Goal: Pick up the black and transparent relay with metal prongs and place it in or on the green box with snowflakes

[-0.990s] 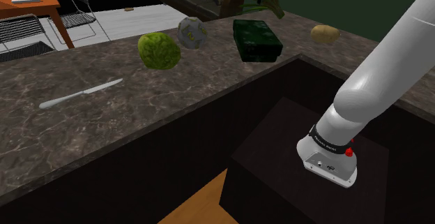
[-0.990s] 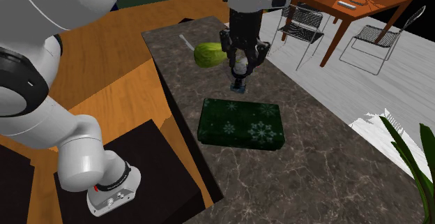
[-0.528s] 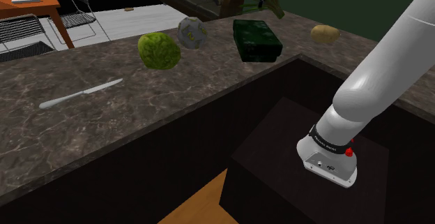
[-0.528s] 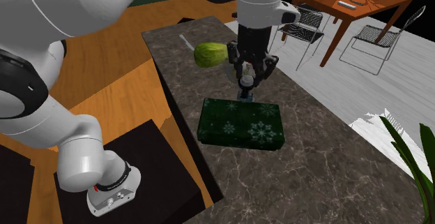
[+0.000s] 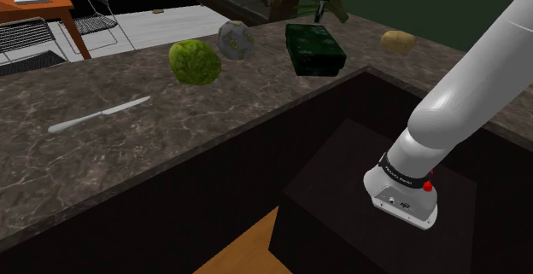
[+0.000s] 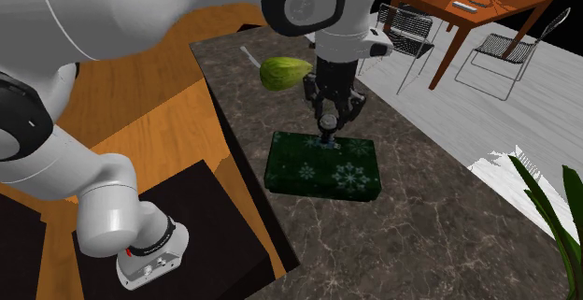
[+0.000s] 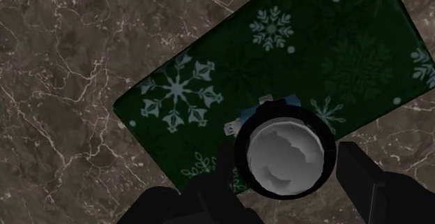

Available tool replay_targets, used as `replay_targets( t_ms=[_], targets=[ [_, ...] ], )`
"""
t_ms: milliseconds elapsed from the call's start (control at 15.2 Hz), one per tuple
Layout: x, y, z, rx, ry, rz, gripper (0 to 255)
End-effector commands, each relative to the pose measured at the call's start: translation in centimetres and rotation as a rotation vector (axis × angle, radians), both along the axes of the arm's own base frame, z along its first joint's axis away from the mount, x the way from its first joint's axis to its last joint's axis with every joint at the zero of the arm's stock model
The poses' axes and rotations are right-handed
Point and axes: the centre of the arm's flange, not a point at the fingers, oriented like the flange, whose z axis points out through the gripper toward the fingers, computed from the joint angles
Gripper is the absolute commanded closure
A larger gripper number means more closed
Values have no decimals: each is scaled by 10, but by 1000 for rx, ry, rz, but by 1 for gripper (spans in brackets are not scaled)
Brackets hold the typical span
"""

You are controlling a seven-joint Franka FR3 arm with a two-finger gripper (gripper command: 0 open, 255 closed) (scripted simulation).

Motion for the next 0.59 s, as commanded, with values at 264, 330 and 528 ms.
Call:
replay_targets(
  t_ms=[264,330,528],
  targets=[
    [0,1,-32,0,-1,0,255],
    [0,1,-37,0,-1,0,255],
    [0,1,-52,0,-1,0,255]
  ],
)
